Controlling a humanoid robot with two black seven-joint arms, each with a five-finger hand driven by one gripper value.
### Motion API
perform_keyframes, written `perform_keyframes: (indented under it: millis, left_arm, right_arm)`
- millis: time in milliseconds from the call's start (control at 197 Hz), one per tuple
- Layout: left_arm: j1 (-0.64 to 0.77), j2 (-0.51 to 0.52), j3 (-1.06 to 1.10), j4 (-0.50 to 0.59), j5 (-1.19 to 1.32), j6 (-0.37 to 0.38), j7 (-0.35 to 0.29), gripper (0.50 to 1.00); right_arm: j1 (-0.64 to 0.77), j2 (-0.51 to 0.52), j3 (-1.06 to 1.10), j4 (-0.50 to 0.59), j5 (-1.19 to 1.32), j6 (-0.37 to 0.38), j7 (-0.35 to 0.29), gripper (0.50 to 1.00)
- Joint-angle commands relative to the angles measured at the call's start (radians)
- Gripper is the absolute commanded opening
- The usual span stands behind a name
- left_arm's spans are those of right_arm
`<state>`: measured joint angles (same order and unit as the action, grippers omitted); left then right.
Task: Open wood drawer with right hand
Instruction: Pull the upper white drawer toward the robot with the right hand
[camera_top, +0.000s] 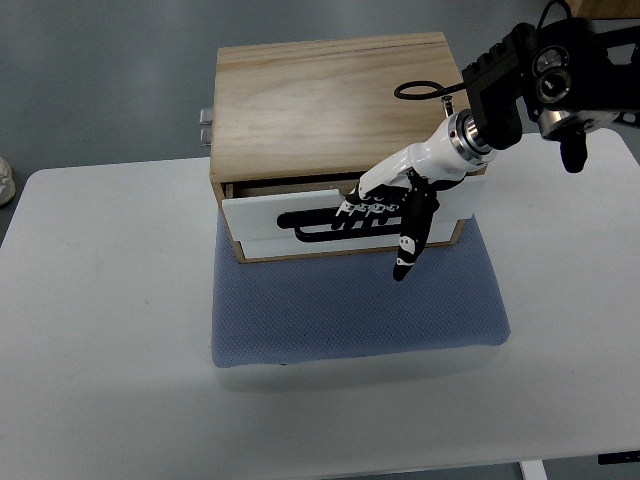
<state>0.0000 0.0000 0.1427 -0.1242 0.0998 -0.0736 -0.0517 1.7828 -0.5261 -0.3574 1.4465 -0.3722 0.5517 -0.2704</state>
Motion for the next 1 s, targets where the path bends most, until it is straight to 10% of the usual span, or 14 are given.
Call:
perform_keyframes:
  millis: [0,995]
  left_arm:
    - [0.0,0.0,0.0,0.0,0.0,0.0,0.001,1.0]
    - [0.0,0.0,0.0,0.0,0.0,0.0,0.001,1.0]
  right_arm:
    - [0.001,-0.005,0.0,0.012,0.001,0.03,0.002,0.94]
    - [0.044,-0.075,0.0,0.157,0.006,0.059,0.008,0.94]
